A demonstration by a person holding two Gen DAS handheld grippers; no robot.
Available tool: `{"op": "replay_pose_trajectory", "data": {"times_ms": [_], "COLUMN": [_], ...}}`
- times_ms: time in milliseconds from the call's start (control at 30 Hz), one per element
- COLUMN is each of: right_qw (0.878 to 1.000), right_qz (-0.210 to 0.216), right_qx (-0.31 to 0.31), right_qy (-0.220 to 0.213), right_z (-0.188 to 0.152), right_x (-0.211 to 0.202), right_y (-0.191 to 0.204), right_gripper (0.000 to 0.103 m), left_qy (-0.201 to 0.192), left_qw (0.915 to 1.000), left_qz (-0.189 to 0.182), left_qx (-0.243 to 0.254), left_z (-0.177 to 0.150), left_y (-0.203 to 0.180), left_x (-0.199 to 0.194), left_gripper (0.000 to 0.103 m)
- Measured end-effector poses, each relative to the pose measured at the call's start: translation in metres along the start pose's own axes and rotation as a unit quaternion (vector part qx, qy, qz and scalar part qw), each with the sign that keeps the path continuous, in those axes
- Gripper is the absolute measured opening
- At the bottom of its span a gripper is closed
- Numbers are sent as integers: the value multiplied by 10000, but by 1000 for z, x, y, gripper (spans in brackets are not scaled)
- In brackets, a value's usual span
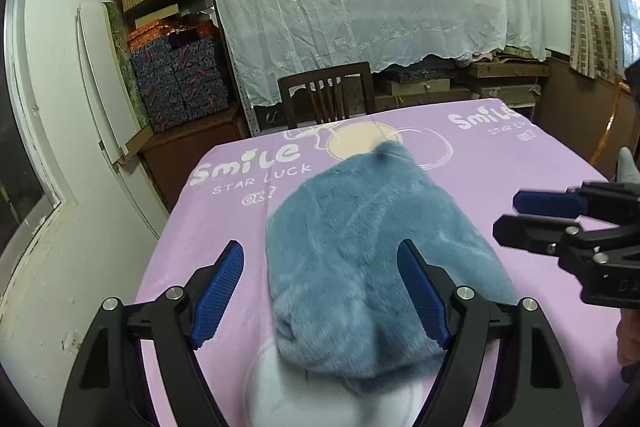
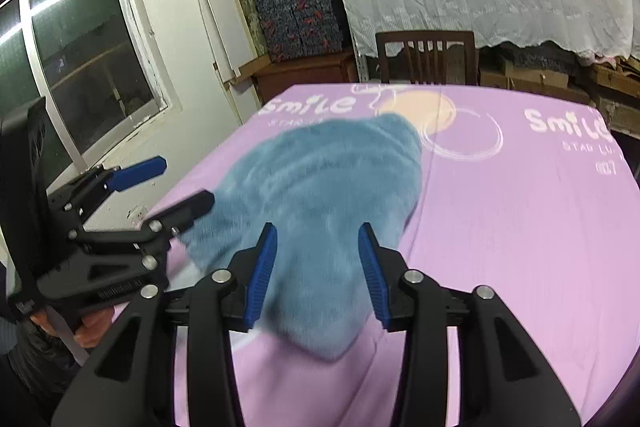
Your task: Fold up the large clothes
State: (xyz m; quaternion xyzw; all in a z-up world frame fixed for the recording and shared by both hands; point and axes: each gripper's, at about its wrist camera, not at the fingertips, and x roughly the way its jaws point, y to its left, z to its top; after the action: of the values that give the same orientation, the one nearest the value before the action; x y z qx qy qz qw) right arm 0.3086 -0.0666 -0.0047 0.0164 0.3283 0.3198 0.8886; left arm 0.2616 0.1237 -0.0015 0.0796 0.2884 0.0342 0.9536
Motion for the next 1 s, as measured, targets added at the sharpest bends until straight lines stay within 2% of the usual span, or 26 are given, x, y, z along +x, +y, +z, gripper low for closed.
{"op": "replay_pose_trajectory", "data": {"times_ms": [67, 233, 433, 733, 1000], "right_qw": [10000, 9999, 9997, 9988, 9983], "right_qz": [-13, 58, 90, 93, 272], "right_qx": [-11, 50, 141, 179, 162], "right_qy": [-81, -66, 199, 449, 493], "right_z": [9, 30, 37, 16, 7], "right_x": [5, 33, 74, 113, 117], "right_y": [-1, -9, -21, -30, -35], "right_gripper": [53, 53, 53, 54, 54], "left_qy": [102, 488, 808, 796, 789], "left_qw": [9999, 9985, 9961, 9965, 9966], "left_qz": [-6, 3, 12, 33, 0], "left_qx": [-66, -238, -354, -256, -251], "left_z": [6, 9, -5, -19, -25], "left_y": [6, 22, 35, 33, 32], "left_x": [15, 60, 95, 104, 106], "left_gripper": [80, 80, 80, 83, 84]}}
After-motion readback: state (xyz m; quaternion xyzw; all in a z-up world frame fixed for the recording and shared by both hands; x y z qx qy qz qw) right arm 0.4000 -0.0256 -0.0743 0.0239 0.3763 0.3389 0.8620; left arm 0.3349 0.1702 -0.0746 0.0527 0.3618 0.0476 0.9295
